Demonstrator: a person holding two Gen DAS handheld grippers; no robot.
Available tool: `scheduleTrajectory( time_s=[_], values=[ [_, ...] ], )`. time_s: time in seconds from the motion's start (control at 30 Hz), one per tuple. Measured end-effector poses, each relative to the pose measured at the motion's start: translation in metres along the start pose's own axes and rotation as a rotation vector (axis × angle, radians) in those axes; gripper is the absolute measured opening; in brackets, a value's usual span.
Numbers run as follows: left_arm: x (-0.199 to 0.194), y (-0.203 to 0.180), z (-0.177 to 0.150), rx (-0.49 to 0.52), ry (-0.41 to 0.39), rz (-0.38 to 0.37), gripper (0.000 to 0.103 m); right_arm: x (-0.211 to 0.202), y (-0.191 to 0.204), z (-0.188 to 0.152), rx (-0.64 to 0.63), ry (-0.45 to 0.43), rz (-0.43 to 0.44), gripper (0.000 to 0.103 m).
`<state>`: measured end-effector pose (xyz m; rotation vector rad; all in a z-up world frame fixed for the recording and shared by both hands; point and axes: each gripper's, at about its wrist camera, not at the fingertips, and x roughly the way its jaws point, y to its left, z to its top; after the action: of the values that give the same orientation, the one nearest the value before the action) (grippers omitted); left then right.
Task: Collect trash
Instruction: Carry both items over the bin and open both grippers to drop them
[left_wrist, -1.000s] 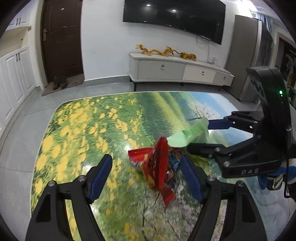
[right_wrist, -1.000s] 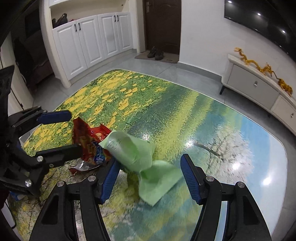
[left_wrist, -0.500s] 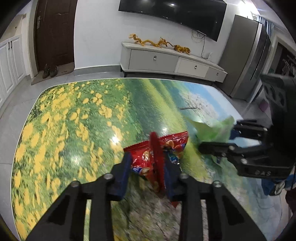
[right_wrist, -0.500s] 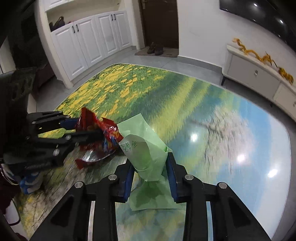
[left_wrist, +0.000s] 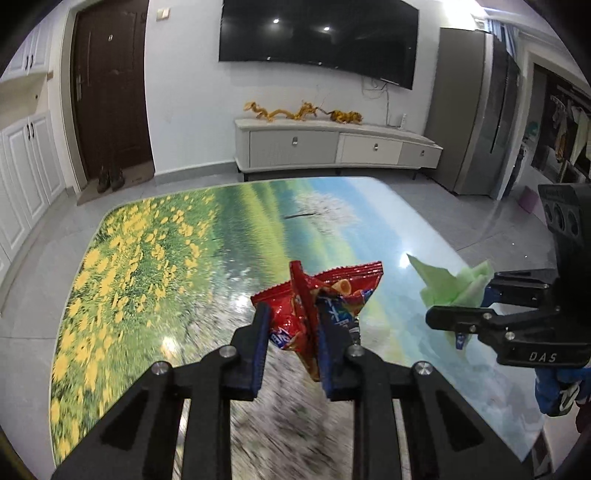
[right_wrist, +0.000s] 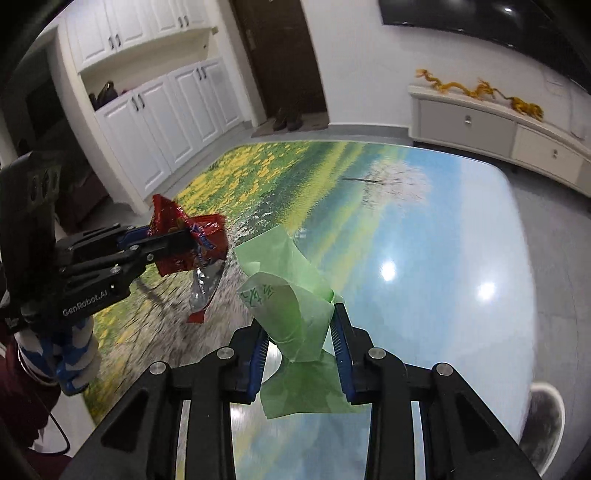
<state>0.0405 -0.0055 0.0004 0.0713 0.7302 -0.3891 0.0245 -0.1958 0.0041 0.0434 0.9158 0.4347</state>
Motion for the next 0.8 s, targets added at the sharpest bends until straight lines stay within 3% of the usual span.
scheduleTrajectory(
  time_s=[0.43,0.8],
  values=[
    [-0.053,-0.100,-0.013,0.108,-0.033,-0.006,0.023,-0.109,-0.036,-0.067,0.122,-0.134,-0.161,0.032],
    [-0.049,-0.165,-0.010,0.199,-0.004,-0.043,0.023,-0.145,-0.096,-0.118,0.305,-0.191,-0.226,0.032]
  ],
)
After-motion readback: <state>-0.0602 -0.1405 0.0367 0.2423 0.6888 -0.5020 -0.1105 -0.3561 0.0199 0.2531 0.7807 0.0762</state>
